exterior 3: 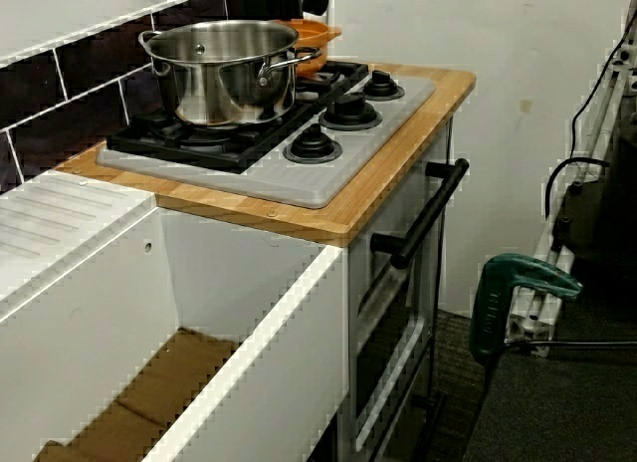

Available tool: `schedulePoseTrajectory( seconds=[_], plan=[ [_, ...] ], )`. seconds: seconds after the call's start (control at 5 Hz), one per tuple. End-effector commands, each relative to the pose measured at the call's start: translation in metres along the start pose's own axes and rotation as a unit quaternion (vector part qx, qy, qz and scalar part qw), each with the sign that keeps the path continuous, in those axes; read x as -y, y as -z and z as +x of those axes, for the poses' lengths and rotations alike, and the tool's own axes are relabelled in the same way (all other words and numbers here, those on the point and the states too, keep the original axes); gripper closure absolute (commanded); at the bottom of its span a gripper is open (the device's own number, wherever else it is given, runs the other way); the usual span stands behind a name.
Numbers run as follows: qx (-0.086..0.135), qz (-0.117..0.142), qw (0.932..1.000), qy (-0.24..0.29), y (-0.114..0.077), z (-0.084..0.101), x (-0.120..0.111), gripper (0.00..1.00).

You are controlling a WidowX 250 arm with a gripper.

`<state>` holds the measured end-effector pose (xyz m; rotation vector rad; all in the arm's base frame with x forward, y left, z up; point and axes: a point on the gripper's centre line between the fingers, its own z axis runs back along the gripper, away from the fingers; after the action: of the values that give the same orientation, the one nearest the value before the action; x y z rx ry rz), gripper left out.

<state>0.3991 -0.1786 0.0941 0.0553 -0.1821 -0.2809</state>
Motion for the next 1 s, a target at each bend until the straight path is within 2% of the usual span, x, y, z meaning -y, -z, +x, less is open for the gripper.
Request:
schedulePoseTrajectory(
  seconds=[0.0,0.2,0.4,0.8],
  plan=[
    [0.024,0.005,0.9997,-0.006,0.0053,0.0025,0.0098,0.0],
    [0.018,0.005,0.9998,-0.005,0.0069,0.002,0.0098,0.0],
    [0.017,-0.007,0.9998,0.001,0.006,0.0005,0.0098,1.0],
    [0.011,-0.012,0.9999,0.001,-0.0027,0.002,0.0061,1.0]
  ],
)
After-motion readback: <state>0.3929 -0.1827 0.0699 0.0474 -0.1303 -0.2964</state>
